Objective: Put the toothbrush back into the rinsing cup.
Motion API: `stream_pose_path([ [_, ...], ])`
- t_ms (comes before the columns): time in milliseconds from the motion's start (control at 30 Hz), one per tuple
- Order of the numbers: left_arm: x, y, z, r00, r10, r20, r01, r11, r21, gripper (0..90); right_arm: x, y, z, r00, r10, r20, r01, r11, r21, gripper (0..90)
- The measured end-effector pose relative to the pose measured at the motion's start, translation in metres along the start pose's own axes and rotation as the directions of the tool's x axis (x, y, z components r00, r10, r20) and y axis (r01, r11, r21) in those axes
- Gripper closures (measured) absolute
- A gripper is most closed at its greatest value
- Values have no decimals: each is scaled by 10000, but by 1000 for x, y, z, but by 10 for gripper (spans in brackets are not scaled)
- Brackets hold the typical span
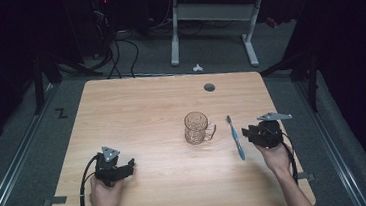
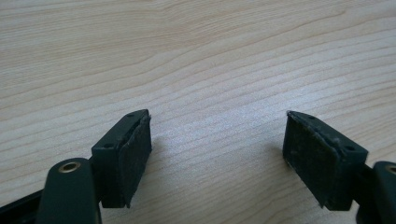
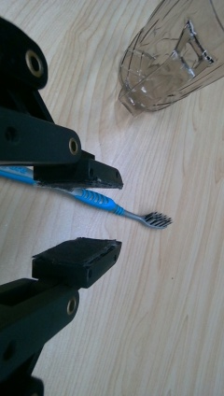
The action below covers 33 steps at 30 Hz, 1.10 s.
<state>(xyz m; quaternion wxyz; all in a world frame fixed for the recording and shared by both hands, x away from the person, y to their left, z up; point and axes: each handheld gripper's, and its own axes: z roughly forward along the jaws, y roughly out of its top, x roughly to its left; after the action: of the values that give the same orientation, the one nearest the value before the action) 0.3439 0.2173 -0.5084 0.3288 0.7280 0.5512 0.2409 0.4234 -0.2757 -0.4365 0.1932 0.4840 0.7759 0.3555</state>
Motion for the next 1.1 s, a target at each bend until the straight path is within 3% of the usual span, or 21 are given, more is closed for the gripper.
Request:
stream_pose_path([
  [667, 0, 0, 0, 10000, 3, 1, -3, 10000, 3, 242, 3, 22, 3, 9997, -243, 23, 242, 9994, 254, 634],
  [1100, 0, 0, 0, 10000, 4, -2, -4, 10000, 2, 242, 5, 38, 13, 9984, -548, 107, 539, 9958, 740, 634],
])
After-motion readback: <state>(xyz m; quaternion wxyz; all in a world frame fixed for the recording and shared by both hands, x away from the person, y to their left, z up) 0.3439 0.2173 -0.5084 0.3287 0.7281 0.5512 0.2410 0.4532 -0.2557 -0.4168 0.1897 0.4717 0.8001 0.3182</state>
